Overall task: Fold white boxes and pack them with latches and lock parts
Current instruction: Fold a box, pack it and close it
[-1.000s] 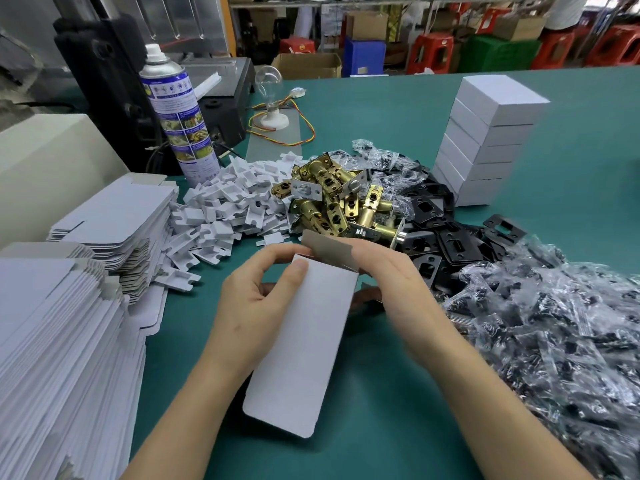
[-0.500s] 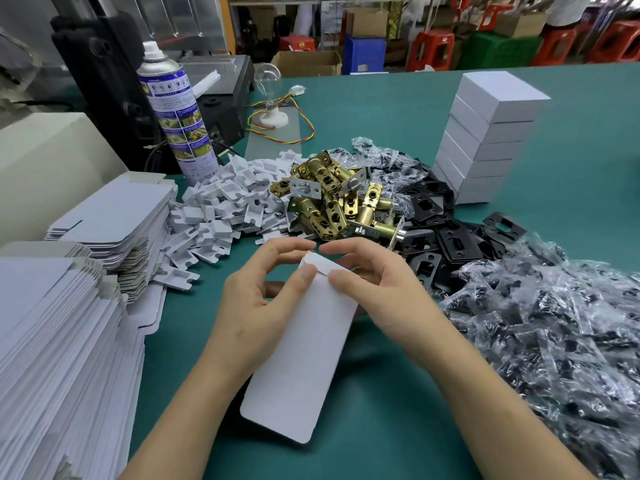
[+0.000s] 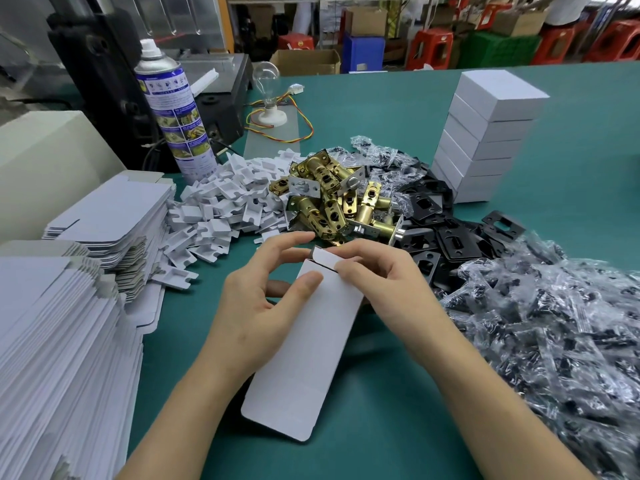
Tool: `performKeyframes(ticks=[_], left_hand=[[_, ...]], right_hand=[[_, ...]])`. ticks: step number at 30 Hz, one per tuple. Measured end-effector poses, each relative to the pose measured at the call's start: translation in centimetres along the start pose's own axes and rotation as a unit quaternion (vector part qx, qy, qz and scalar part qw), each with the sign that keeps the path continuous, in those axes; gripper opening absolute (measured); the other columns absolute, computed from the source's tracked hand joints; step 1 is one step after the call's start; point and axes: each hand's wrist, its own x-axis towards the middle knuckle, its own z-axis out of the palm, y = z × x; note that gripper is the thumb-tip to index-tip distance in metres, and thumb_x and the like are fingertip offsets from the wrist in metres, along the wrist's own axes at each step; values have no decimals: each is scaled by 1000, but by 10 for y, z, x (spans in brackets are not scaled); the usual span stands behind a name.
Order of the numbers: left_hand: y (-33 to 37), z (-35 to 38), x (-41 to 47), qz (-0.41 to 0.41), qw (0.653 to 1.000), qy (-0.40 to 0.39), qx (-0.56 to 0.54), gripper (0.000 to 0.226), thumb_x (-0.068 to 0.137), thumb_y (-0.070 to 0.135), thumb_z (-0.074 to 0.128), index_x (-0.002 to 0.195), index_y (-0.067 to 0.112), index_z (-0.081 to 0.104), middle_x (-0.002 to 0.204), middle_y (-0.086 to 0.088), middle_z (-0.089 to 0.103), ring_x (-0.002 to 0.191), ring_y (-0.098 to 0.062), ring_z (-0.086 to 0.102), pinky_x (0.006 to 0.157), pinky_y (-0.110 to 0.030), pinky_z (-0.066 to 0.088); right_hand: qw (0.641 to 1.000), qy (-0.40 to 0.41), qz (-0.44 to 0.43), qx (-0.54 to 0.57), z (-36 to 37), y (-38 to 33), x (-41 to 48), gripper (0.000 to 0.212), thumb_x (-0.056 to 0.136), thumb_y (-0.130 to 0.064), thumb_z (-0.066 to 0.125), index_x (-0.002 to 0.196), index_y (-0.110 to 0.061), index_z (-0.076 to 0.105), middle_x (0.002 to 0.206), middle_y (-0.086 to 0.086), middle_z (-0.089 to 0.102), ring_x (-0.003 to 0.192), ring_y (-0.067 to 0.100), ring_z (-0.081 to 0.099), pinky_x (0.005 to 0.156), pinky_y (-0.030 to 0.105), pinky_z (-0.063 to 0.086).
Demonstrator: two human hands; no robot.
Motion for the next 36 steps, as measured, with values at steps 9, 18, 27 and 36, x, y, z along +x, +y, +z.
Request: performKeyframes(ticks=[9,18,27,36], left_hand=[[1,3,-1,-3,1000,-16,25,40,91,38,69,128,51,58,118,24,73,57,-11,69,52,-13,42],[1,5,-1,-8,999,-22,23,39,91,40,69,125,53,57,119,28,73,59,-14,72,53,-16,46],[-1,3,-1,-34,999,-35,4,38,90,45,70,126,50,61,119,22,76,85,-10,79,77,-35,61],[0,2,0,-28,999,-42,-1,36,91,43,69,125,49,61,116,25,76,84,-9,79,72,-22,60]], right_hand=[[1000,3,-3,-1,3,0,-2,16,95,-36,66,89,-24,75,78,-7,70,73,6,62,71,29,47],[999,28,-15,-13,2,-1,-2,12,91,-30,68,83,-23,73,73,-10,68,69,3,60,63,15,45],[999,36,-15,1,3,-2,-2,18,86,-38,69,82,-21,71,79,-1,71,74,9,61,70,29,46],[1000,27,-11,11,3,-2,-2,16,87,-37,68,84,-21,72,79,-1,71,73,8,61,68,26,45]])
